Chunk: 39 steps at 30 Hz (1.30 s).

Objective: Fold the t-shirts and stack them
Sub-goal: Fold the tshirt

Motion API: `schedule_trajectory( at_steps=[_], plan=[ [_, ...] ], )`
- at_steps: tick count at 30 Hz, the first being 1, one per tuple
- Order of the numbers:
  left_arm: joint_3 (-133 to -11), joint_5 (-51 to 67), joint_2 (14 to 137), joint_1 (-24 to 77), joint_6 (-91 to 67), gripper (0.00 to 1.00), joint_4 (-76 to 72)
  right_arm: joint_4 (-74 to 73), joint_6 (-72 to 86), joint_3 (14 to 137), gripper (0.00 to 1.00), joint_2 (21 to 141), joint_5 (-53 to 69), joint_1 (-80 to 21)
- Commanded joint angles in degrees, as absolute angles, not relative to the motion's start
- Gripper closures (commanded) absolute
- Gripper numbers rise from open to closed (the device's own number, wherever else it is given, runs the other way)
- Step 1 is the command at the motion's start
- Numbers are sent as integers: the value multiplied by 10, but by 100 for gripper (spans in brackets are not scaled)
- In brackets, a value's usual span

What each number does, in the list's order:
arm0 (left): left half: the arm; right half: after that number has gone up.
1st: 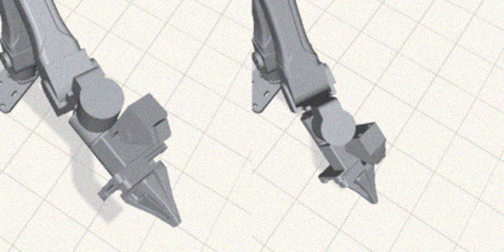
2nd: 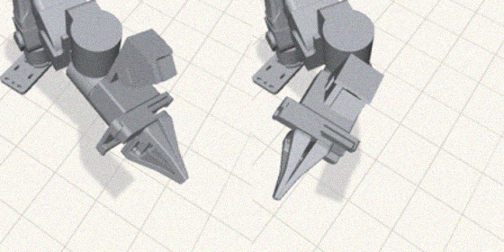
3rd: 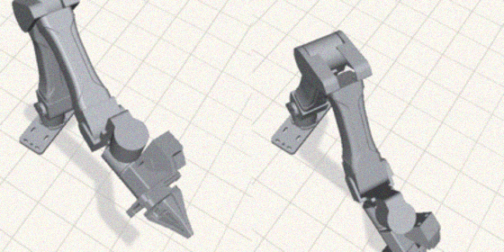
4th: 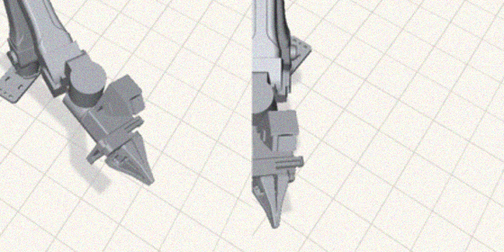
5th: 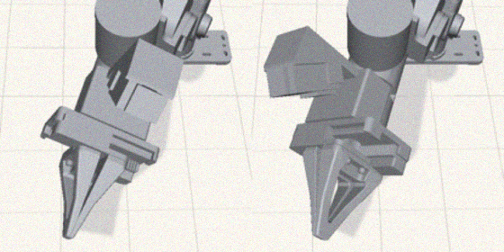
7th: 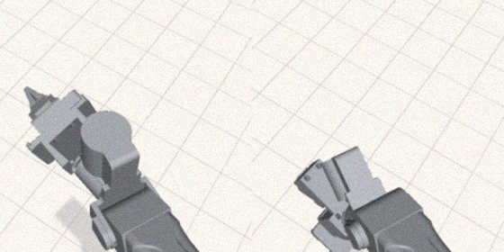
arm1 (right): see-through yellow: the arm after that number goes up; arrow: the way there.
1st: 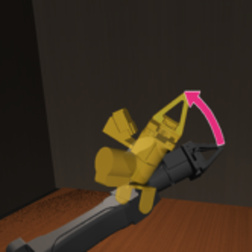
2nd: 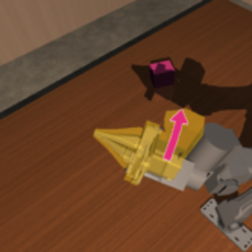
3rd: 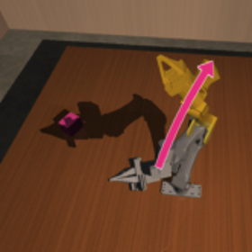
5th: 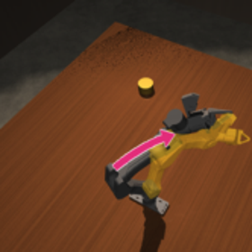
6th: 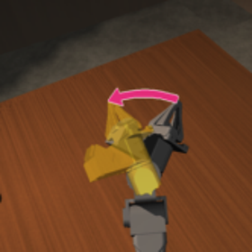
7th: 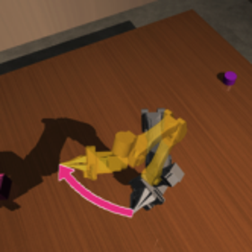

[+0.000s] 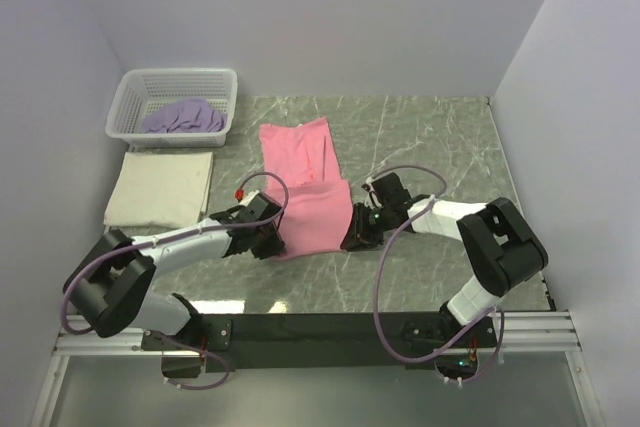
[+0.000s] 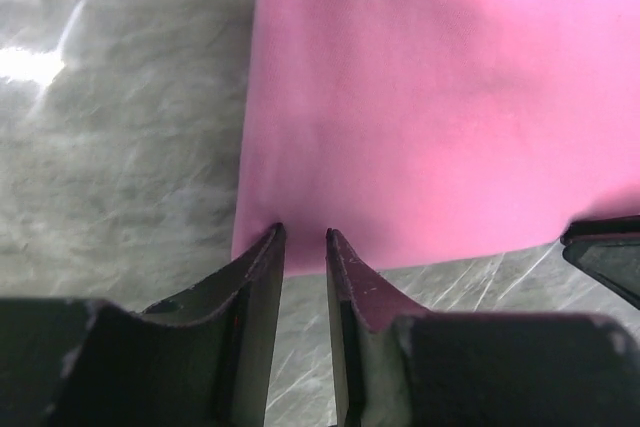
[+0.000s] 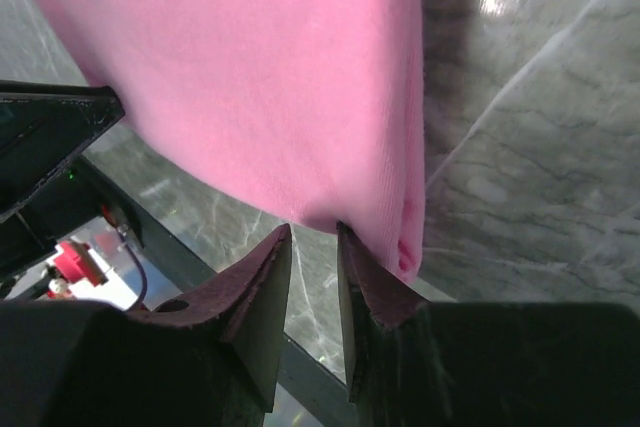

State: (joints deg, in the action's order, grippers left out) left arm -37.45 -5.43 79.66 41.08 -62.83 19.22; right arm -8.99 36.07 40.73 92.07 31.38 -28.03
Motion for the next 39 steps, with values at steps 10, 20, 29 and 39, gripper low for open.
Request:
schedule_trajectory(
  at_steps=[10, 20, 29, 39],
  plan=[
    [-451, -27, 737, 302, -539, 66, 209, -31, 333, 494, 71, 889, 376, -204],
    [-609, 12, 941, 229, -456, 68, 157, -4, 348, 692, 74, 1091, 401, -170],
    [-596, 31, 1036, 192, -447, 70, 121, 29, 400, 680, 75, 1185, 381, -135],
    [-573, -61, 850, 238, -478, 45, 264, -77, 331, 642, 71, 1020, 302, -143]
  ],
)
